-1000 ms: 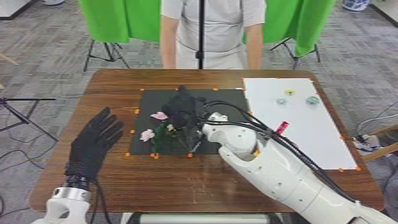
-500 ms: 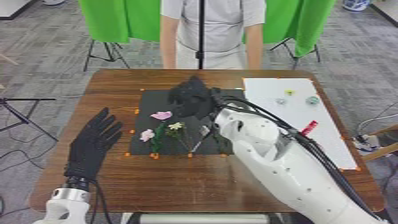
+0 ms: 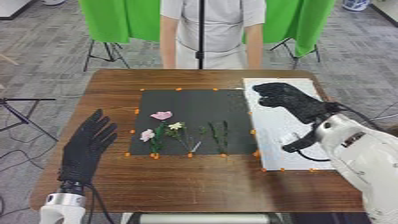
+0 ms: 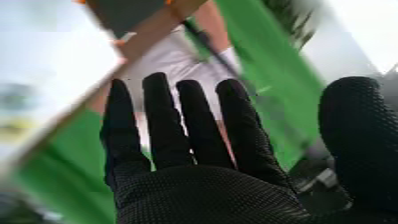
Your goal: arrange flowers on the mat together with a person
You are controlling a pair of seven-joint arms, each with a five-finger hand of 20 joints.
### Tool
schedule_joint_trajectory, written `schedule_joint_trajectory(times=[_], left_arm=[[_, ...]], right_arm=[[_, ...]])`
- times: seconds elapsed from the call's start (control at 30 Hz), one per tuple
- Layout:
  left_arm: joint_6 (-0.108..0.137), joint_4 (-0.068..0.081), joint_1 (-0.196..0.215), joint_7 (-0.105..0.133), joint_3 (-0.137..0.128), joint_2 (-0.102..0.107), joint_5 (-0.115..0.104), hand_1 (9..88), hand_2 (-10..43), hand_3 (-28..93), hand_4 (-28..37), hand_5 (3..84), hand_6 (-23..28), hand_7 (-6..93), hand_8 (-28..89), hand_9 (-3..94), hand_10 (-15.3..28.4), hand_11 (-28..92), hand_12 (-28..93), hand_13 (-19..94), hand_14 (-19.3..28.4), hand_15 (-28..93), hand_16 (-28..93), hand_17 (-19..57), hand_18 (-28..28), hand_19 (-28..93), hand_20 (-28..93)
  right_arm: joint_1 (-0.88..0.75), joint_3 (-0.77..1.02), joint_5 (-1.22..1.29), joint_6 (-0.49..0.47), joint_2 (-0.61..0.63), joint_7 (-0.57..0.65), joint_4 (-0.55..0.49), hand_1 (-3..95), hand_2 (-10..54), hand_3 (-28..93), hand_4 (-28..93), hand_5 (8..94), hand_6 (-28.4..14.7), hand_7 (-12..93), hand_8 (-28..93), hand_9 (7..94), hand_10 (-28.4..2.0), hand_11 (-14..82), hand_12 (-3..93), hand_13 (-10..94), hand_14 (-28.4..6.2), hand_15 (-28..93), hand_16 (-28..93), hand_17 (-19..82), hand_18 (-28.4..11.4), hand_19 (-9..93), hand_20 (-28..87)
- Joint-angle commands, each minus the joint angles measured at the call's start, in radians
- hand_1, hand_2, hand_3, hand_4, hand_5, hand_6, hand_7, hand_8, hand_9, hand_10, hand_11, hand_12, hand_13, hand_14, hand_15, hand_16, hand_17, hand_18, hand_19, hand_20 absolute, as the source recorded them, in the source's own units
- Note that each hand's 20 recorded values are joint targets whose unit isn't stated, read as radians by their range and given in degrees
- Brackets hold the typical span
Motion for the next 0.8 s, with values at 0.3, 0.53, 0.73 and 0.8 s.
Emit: schedule_joint_trajectory(times=[0.3,0.53,0.73,0.8], left_arm=[[-0.04,0.017,-0.005,-0.008,0.019,-0.007,-0.026,25.0,-2.1,72,-28.2,28.3,3.1,19.2,-10,23.2,11.2,16,16,20,14.0,22,3,-9.9,22.2,41,9],[-0.039,0.02,-0.009,-0.012,0.024,-0.015,-0.017,25.0,-2.1,72,-28.2,28.2,3.0,18.7,-10,23.1,11.2,16,16,20,14.0,22,3,-9.9,22.1,41,9],[-0.046,0.021,-0.014,-0.018,0.026,-0.025,-0.014,25.0,-2.2,72,-28.1,28.1,3.0,18.7,-10,23.1,11.2,16,16,20,14.0,22,3,-9.9,22.1,41,9],[-0.051,0.017,-0.018,-0.023,0.024,-0.031,-0.008,25.0,-2.1,72,-28.2,28.1,3.0,18.8,-10,23.1,11.2,16,16,20,14.0,22,3,-9.9,22.1,41,9]], right_arm=[[-0.384,0.363,0.573,0.054,-0.097,-0.08,-0.082,12.7,5.0,80,-23,37.4,-5.8,11,-7,36.1,-15.8,8.9,21.9,29,-14.4,20,27,6,-23.0,45,28],[-0.387,0.359,0.578,0.066,-0.099,-0.102,-0.089,11.4,5.6,80,-23,38.3,-5.8,11,-7,37.1,-15.8,9.4,21.9,30,-14.4,21,27,6,-23.1,46,28],[-0.391,0.354,0.585,0.084,-0.093,-0.111,-0.101,11.8,6.3,80,-23,38.5,-5.7,12,-7,37.3,-15.8,10.0,21.8,30,-14.4,22,27,6,-23.2,46,28],[-0.402,0.359,0.593,0.096,-0.093,-0.118,-0.106,11.8,6.7,80,-24,38.6,-5.8,12,-7,37.4,-15.9,10.3,21.8,30,-14.5,22,27,6,-23.2,46,28]])
